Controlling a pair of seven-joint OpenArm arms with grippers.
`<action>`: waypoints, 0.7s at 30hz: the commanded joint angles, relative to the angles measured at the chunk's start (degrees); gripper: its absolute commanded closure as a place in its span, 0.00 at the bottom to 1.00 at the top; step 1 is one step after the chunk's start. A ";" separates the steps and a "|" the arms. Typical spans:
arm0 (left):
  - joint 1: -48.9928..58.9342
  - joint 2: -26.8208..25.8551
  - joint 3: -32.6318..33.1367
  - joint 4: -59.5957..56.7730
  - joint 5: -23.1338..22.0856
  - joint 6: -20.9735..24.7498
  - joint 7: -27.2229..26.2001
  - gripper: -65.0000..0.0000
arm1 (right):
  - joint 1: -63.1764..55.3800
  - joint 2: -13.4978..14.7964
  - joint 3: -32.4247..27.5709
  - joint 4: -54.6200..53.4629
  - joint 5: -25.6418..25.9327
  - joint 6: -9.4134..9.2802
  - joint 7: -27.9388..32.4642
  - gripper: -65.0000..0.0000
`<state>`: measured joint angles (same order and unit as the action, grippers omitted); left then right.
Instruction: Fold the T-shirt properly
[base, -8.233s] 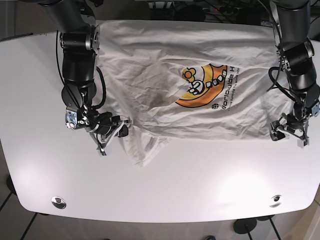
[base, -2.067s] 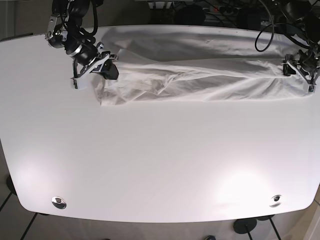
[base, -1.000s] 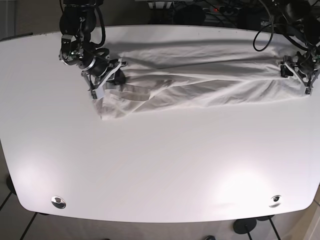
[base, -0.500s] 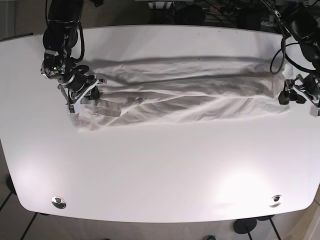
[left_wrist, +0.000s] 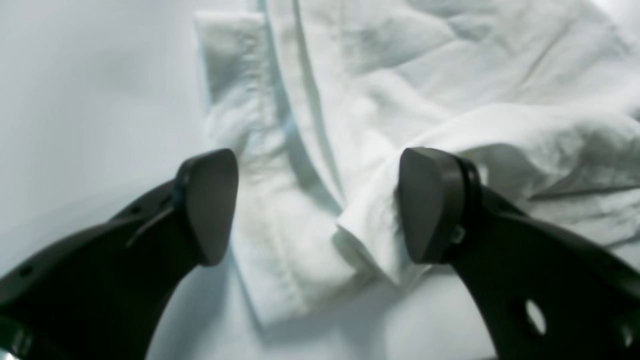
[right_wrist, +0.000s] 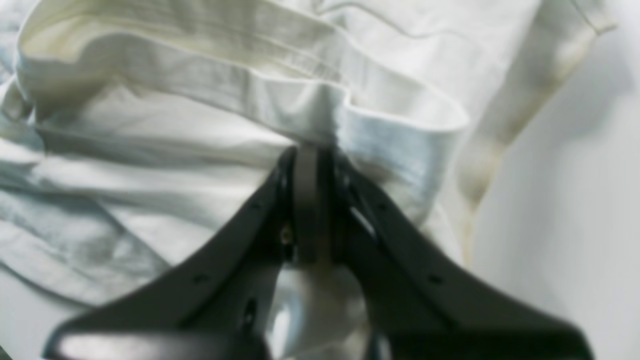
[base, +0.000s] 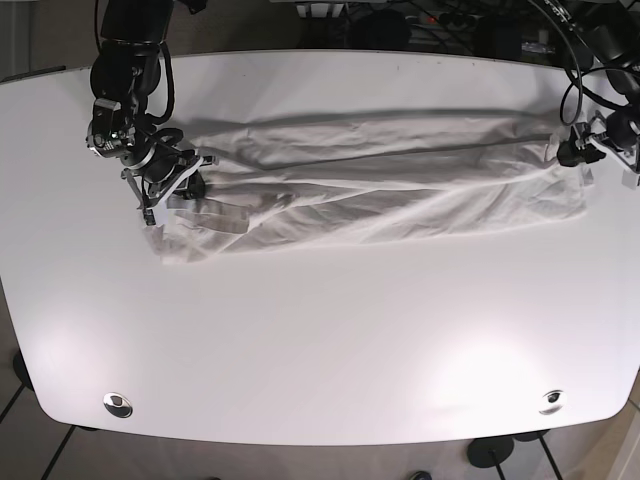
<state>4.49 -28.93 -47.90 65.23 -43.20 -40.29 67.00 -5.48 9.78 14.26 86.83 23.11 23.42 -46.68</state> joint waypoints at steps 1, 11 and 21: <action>0.74 -1.71 -1.64 3.56 -0.10 0.29 -0.15 0.28 | -0.20 0.20 -0.15 0.07 -1.09 0.01 -2.42 0.94; 1.00 -4.08 -1.38 -2.59 -0.01 0.29 -2.78 0.28 | -0.28 -1.21 -0.06 0.07 -1.09 0.01 -2.42 0.94; 0.56 -3.91 7.06 -5.85 -0.54 0.29 -3.05 0.30 | -0.28 -1.39 -0.15 0.07 -1.09 0.01 -2.42 0.94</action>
<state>4.95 -32.60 -40.99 59.35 -44.69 -40.12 61.93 -5.56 8.25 14.31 86.89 23.31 23.42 -46.63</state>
